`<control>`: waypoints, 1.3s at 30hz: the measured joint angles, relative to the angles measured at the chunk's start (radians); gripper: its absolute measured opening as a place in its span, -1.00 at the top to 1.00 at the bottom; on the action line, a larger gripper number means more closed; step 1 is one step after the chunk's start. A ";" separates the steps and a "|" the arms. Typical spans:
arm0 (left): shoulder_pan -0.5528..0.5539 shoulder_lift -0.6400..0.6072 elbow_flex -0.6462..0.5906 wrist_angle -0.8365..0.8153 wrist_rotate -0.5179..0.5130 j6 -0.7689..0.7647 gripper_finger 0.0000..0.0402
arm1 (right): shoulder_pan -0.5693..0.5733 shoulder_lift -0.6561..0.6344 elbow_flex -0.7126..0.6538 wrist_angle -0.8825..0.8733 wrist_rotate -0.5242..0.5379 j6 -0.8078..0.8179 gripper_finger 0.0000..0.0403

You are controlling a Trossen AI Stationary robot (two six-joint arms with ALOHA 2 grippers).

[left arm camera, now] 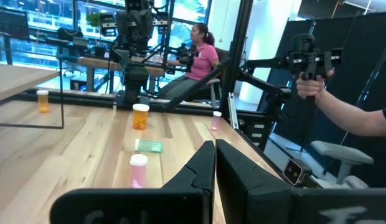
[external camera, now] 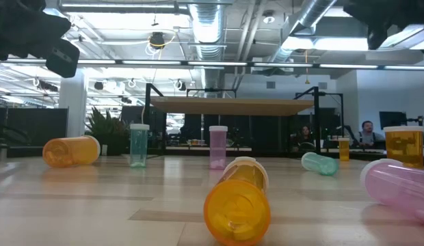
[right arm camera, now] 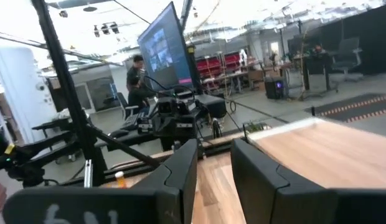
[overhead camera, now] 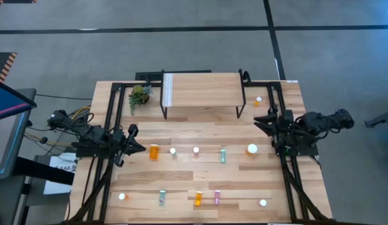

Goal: Pick and place medicine bottles onto shelf by color
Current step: Put the top small orange pill bottle on the shelf

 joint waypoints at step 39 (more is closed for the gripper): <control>0.000 0.000 0.000 0.000 0.001 -0.002 1.00 | -0.583 0.342 0.276 -0.613 0.210 0.304 -0.19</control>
